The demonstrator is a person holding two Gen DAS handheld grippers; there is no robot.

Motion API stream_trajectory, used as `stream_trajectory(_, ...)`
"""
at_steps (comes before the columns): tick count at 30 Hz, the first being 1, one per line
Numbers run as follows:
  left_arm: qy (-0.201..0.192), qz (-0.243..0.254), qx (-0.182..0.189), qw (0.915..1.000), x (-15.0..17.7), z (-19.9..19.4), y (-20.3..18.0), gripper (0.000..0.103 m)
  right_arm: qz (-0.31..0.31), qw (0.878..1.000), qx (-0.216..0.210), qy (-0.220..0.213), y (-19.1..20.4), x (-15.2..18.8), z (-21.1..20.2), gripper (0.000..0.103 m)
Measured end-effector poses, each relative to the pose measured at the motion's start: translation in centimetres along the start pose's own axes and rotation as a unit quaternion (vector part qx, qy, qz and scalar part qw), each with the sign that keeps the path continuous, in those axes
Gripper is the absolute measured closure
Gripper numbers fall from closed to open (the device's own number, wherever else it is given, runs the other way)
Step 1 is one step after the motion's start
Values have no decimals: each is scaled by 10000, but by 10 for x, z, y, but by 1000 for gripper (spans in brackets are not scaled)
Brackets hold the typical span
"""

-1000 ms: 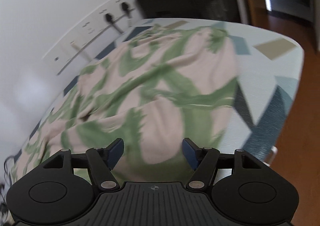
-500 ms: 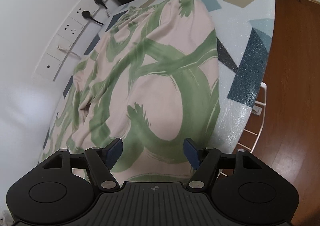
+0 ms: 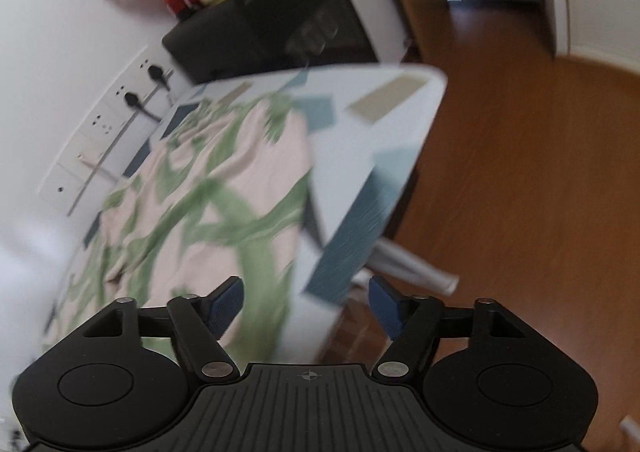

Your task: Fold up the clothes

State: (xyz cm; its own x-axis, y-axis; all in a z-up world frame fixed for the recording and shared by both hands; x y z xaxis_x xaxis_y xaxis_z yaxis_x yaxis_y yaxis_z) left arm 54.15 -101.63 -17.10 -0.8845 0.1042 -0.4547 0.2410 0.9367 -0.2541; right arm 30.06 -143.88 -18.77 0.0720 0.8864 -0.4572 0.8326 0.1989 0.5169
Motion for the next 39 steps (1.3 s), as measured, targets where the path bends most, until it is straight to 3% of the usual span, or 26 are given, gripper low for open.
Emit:
stream_trajectory(6, 19, 84, -596, 9982, -1, 18, -21, 11, -201, 9998, 42, -74, -10, -26, -7, 21)
stream_trajectory(9, 29, 126, -893, 9959, -1, 27, -32, 3, -477, 9986, -111, -177, -4, -41, -4, 4)
stream_trajectory(12, 38, 168, -1189, 9928, -1, 36, -42, 0, -992, 9943, -260, -295, 11, -53, 6, 3)
stream_trajectory(15, -29, 13, -1464, 9892, -2, 41, -48, 0, -1775, 9831, -346, -268, 34, -63, 22, 3)
stream_trajectory(21, -262, -555, -1978, 9783, -4, 46, -55, 0, -3237, 9429, -532, -584, 73, -78, 53, 1)
stream_trajectory(23, -251, -656, -2028, 9767, -4, 46, -55, 0, -3570, 9310, -564, -519, 81, -79, 69, 1)
stream_trajectory(27, -170, -769, -2051, 9756, 3, 43, -58, 0, -3740, 9241, -784, -13, 92, -68, 100, 1)
stream_trajectory(30, -342, -660, -2018, 9766, 10, 41, -60, 0, -3904, 9166, -800, 317, 97, -52, 115, 1)
stream_trajectory(36, -437, -1045, -1996, 9733, 35, 20, -55, 1, -4092, 9048, -876, 785, 110, -27, 133, 1)
stream_trajectory(39, -792, -1101, -1839, 9735, 57, 0, -44, 1, -4059, 9012, -1139, 1004, 118, -19, 129, 1)
Point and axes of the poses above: each gripper's, at about its wrist camera, not at the fingertips, and z roughly the way its jaws point, y to its left, x to its underside, the point moved 6 cm from there along z, roughly the way its jaws point, and after that the axes turned 4 degrees about z, right-handed, at the moved point
